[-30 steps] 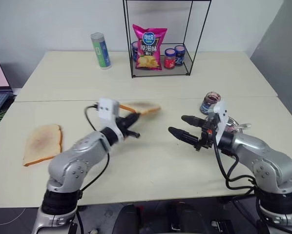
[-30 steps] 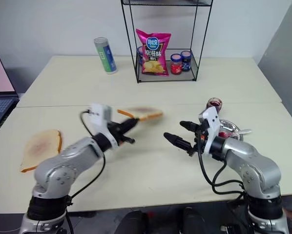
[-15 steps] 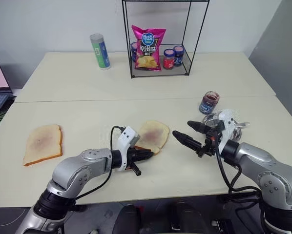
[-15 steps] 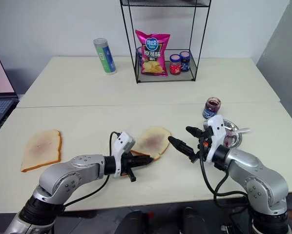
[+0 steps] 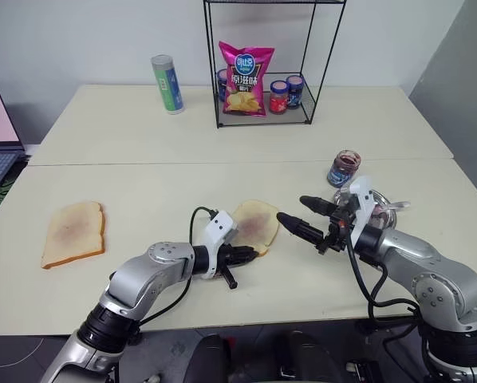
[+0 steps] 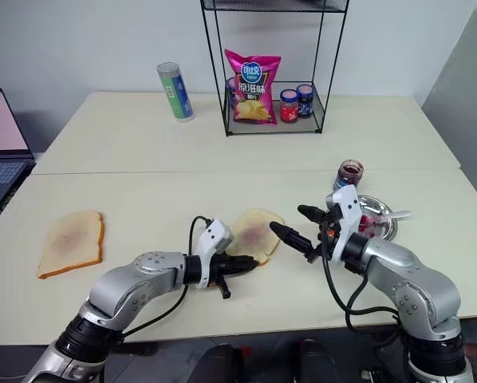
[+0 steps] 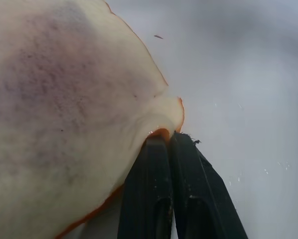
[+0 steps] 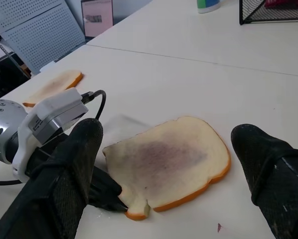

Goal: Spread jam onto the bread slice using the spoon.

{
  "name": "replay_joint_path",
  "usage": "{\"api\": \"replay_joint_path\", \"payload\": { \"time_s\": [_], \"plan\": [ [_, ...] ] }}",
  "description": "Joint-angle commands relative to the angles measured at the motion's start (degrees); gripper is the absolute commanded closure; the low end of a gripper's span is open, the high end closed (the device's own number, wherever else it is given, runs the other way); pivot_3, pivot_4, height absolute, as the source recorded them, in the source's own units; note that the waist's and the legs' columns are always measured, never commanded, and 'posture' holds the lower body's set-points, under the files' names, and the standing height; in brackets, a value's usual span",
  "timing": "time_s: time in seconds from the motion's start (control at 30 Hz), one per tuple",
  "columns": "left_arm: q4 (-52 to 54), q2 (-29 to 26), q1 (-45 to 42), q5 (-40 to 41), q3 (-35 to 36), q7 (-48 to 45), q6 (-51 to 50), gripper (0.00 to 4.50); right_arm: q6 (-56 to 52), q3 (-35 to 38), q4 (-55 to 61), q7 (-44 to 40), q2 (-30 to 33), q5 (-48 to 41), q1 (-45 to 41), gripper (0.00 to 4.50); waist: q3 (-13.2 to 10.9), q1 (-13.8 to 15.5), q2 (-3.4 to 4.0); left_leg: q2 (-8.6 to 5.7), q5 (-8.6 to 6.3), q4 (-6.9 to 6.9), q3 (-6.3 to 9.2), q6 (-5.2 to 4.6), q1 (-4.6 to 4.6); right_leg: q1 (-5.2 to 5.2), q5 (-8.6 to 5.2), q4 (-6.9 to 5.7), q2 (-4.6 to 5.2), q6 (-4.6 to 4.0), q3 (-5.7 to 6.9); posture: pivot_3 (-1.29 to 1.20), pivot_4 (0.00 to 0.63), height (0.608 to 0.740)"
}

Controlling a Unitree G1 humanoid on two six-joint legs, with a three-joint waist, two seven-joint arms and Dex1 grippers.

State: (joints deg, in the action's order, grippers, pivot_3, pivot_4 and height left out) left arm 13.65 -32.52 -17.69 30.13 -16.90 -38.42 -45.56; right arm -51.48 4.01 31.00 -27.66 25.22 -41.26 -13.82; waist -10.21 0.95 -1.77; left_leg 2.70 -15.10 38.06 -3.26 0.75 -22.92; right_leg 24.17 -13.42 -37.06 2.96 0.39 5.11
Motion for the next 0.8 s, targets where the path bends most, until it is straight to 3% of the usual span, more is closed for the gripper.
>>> {"api": "replay_joint_path", "payload": {
  "time_s": [0.03, 0.37, 0.63, 0.73, 0.8],
  "plan": [
    [3.0, -0.2, 1.1, 1.3, 3.5, -0.7, -0.7, 3.99, 1.7, -0.2, 0.4, -0.7, 0.4, 0.0, -0.4, 0.00, 0.0, 0.0, 0.00, 0.00, 0.00, 0.00, 0.00, 0.00, 0.00, 0.00, 0.00, 0.00, 0.00, 0.00, 0.00, 0.00, 0.150, 0.740],
    [9.3, -3.2, 4.6, 5.0, 8.8, -1.9, -6.0, 1.74, 3.2, -1.7, -0.9, -0.8, -0.2, 0.4, -0.7, 0.00, 0.0, 0.0, 0.00, 0.02, 0.00, -0.01, 0.00, 0.00, 0.01, 0.02, 0.00, -0.02, 0.00, 0.00, 0.01, 0.00, 0.150, 0.740],
    [20.9, -12.8, 12.5, 14.9, 17.8, -6.8, -12.4, 0.04, 4.2, -0.7, -1.3, -2.0, 0.8, 0.5, 1.5, 0.00, 0.0, -0.4, 0.01, 0.05, 0.00, -0.06, 0.00, 0.01, 0.00, 0.02, -0.01, 0.01, 0.01, -0.01, 0.01, 0.00, 0.150, 0.740],
    [18.7, -14.7, 9.5, 13.7, 20.5, -8.6, -8.7, 0.01, 3.9, -0.1, -0.7, -0.3, 0.3, 0.3, 2.0, 0.00, 0.0, 0.1, 0.02, 0.01, 0.00, -0.01, 0.01, 0.01, 0.00, 0.01, -0.01, 0.00, 0.05, -0.01, 0.03, 0.00, 0.150, 0.740],
    [15.1, -13.4, 4.6, 10.3, 18.6, -8.0, -5.3, 0.01, 4.1, 0.4, 0.2, 1.1, 0.4, 1.2, 3.5, 0.00, 0.0, 0.4, 0.02, 0.00, 0.01, 0.02, 0.02, 0.00, 0.01, 0.00, 0.00, -0.02, 0.05, 0.00, 0.03, 0.00, 0.150, 0.740]
  ]
}}
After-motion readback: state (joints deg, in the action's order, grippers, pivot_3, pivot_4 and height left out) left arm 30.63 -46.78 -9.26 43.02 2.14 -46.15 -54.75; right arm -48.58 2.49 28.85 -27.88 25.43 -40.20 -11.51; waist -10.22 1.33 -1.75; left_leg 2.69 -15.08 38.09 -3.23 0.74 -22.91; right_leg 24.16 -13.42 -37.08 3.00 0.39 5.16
